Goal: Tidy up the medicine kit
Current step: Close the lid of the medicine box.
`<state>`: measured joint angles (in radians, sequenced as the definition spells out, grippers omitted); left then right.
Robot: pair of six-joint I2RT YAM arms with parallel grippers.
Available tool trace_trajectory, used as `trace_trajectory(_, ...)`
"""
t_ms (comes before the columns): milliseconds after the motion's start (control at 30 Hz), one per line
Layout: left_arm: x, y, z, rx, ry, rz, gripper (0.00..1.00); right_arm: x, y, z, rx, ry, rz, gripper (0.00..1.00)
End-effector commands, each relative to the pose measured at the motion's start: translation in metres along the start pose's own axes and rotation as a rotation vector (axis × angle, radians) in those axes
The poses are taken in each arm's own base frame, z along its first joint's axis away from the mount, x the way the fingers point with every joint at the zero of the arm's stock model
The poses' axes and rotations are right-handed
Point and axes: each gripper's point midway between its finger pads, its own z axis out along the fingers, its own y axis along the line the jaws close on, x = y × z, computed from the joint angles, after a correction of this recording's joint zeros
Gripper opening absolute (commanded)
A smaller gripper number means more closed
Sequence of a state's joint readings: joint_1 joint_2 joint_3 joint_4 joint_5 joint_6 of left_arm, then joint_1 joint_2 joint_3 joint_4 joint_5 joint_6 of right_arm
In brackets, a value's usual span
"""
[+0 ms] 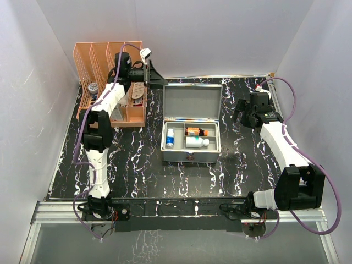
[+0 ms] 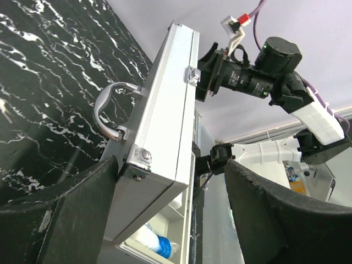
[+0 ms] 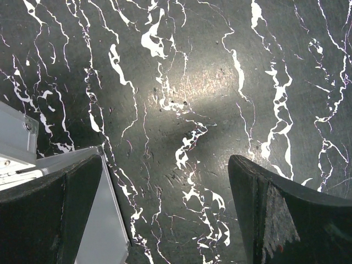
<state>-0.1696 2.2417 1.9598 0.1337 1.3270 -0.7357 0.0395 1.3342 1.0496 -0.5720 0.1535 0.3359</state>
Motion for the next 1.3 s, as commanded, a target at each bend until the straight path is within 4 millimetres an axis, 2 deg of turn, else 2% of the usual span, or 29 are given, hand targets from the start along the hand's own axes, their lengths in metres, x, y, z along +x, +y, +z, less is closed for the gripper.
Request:
trace_trajectory(0, -0.014, -0.091, -0.004, 0.071, 0.021, 0.170, 0.76, -0.018, 0.007, -0.003, -0.021, -0.070, 0.010, 0.98)
trace_trajectory(233, -0.010, -0.115, -0.006, 0.087, 0.039, 0.186, 0.76, -0.012, 0.001, 0.002, 0.002, -0.067, 0.014, 0.98)
trace_trajectory(500, 0.016, -0.131, -0.015, 0.101, 0.073, 0.152, 0.75, -0.010, -0.001, 0.003, 0.017, -0.067, 0.021, 0.98)
trace_trajectory(833, 0.040, -0.127, -0.015, 0.044, 0.099, 0.141, 0.76, -0.009, -0.004, 0.000, 0.026, -0.071, 0.023, 0.98)
trace_trajectory(933, 0.030, -0.112, -0.016, -0.060, 0.059, 0.184, 0.76, -0.007, -0.005, -0.001, 0.026, -0.068, 0.025, 0.98)
trace_trajectory(1167, 0.010, -0.052, -0.024, -0.326, -0.023, 0.224, 0.79, -0.007, -0.006, -0.004, 0.026, -0.075, 0.026, 0.98)
trace_trajectory(1267, 0.011, -0.022, -0.023, -0.381, -0.017, 0.192, 0.82, -0.009, -0.006, -0.004, 0.029, -0.079, 0.024, 0.98)
